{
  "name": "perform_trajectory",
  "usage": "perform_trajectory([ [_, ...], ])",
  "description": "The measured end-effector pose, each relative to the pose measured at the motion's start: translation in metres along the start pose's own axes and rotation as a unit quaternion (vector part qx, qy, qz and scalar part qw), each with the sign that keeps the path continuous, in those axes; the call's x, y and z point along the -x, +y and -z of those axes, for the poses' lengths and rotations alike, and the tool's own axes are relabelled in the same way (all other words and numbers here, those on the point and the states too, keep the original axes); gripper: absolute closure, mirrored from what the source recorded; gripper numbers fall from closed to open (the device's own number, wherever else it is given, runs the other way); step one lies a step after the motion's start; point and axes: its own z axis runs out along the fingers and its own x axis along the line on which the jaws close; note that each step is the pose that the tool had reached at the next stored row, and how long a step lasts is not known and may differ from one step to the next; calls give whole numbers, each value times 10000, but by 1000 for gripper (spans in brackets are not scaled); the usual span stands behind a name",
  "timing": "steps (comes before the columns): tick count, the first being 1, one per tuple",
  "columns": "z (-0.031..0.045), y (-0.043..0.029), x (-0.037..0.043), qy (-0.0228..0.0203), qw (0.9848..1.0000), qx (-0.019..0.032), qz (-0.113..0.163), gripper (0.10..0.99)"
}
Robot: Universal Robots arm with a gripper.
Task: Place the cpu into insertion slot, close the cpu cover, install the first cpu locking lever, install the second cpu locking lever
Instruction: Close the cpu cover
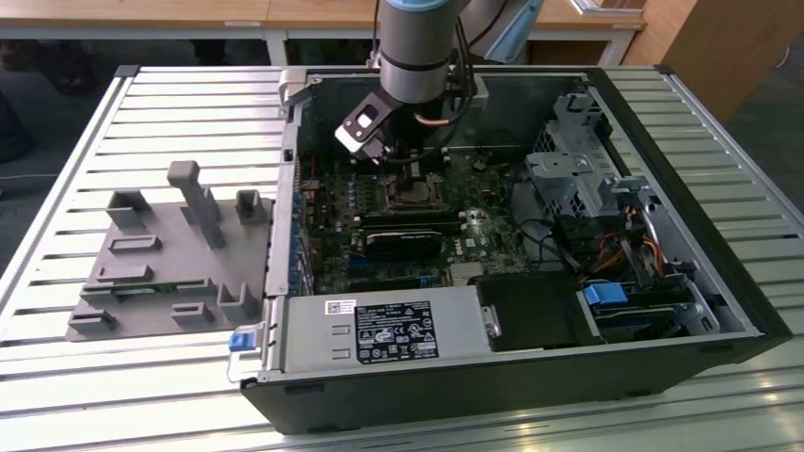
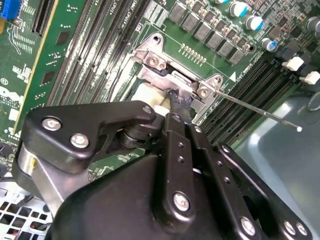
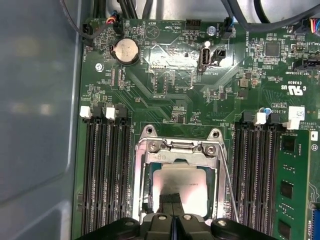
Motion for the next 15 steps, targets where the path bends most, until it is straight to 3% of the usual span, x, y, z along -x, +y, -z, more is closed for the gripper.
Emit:
perform_trajectory([
  [7, 15, -44, -2, -3, 10000, 44, 12, 980],
  [15, -6, -71, -4, -6, 10000, 59, 14, 980],
])
